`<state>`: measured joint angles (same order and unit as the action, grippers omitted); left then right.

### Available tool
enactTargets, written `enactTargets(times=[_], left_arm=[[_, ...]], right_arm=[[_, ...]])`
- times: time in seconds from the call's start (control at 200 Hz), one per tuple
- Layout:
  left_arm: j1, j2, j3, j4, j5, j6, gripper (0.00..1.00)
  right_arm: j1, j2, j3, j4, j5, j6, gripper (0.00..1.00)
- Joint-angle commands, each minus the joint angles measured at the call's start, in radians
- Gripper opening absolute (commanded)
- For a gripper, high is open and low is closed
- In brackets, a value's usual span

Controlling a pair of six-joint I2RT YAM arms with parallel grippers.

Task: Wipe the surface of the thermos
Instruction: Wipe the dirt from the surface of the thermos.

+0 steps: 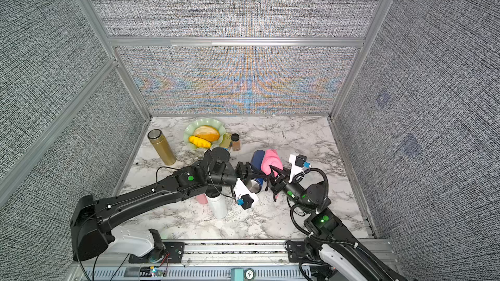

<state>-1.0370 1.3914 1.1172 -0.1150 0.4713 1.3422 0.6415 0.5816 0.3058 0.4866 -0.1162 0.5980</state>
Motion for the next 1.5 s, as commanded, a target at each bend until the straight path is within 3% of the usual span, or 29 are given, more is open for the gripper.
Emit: enactTargets(times=[0.0, 0.175, 0.43, 0.66, 0.79, 1.091, 1.351, 1.491], left_arm=[[0.0, 0.0, 0.02, 0.032, 0.027, 0.036, 0.0], [0.0, 0.006, 0.029, 0.019, 0.029, 0.054, 0.0], [0.0, 0.04, 0.059, -0.029, 0.011, 0.087, 0.0], [-0.001, 0.05, 0.073, -0.072, 0.041, 0.107, 0.0], [-0.001, 0.051, 0.077, -0.086, 0.058, 0.128, 0.0], [-0.001, 0.069, 0.107, -0.12, 0.068, 0.15, 0.0], [-0.001, 0.05, 0.099, -0.154, 0.101, 0.173, 0.0], [-0.002, 0.055, 0.106, -0.166, 0.102, 0.181, 0.0]], right_arm=[[-0.005, 0.074, -0.059, 0.053, 0.019, 0.033, 0.0], [-0.04, 0.114, -0.072, 0.057, 0.049, 0.016, 0.0], [0.021, -0.031, 0.07, -0.117, 0.014, -0.076, 0.0], [-0.009, 0.089, -0.074, 0.004, 0.154, -0.044, 0.0], [-0.053, 0.156, -0.066, 0.016, 0.103, -0.035, 0.0], [0.01, 0.004, 0.037, -0.047, -0.001, -0.068, 0.0], [-0.034, 0.157, -0.062, 0.033, 0.109, -0.033, 0.0], [-0.046, 0.129, -0.002, -0.009, 0.07, -0.062, 0.0]])
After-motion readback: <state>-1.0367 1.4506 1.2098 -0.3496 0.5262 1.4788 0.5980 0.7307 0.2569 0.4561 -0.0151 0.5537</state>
